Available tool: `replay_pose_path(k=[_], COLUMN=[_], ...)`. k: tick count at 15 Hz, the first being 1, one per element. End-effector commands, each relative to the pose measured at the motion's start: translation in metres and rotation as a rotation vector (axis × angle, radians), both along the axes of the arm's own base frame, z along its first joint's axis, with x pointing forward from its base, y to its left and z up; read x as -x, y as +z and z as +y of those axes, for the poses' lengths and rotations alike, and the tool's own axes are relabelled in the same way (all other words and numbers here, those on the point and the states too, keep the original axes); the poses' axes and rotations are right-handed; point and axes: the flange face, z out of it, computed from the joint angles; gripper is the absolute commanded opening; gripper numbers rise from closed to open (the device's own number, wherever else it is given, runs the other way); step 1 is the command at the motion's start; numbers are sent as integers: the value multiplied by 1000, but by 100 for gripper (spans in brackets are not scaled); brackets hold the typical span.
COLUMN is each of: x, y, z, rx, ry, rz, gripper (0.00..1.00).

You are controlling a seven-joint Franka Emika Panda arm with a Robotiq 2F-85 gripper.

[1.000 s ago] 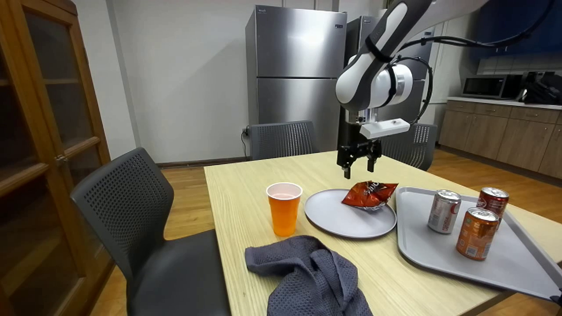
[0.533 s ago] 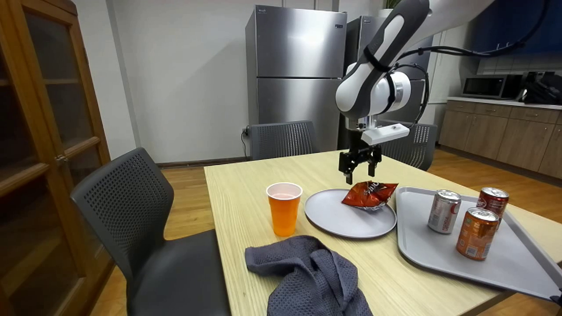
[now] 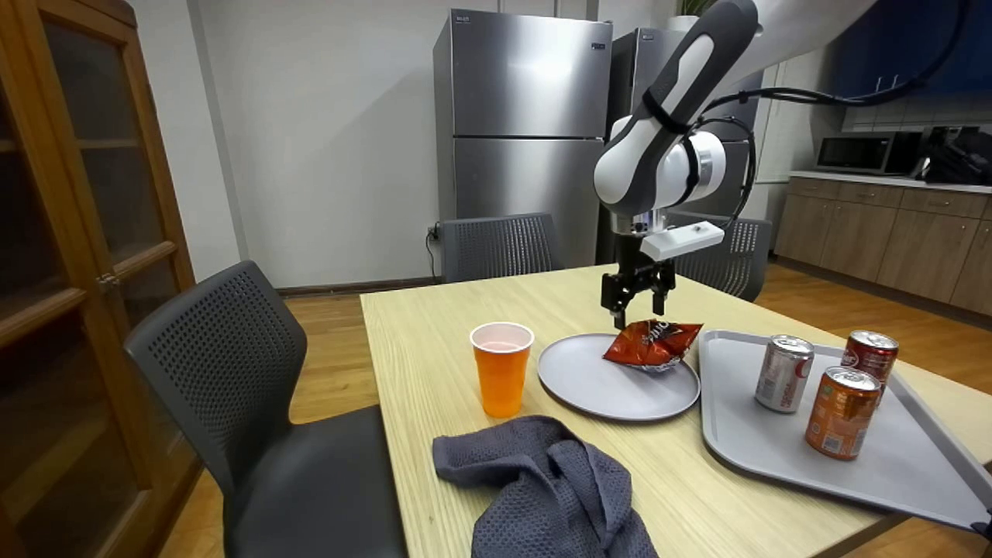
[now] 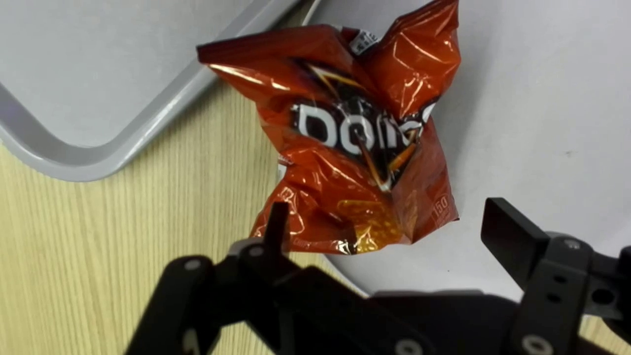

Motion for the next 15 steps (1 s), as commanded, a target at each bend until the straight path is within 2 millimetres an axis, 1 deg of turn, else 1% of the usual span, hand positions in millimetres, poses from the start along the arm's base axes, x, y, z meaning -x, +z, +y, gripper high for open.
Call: replay_pose_path(k=[1, 10, 11, 12, 15], x=[-4, -3, -2, -2, -2], y=[-1, -5, -5, -5, -5], z=[-3, -3, -3, -4, -4], rx=[18, 15, 15, 16, 17], ry=[28, 27, 27, 26, 25], rz=[12, 18, 17, 16, 15], gripper=[100, 100, 75, 74, 51])
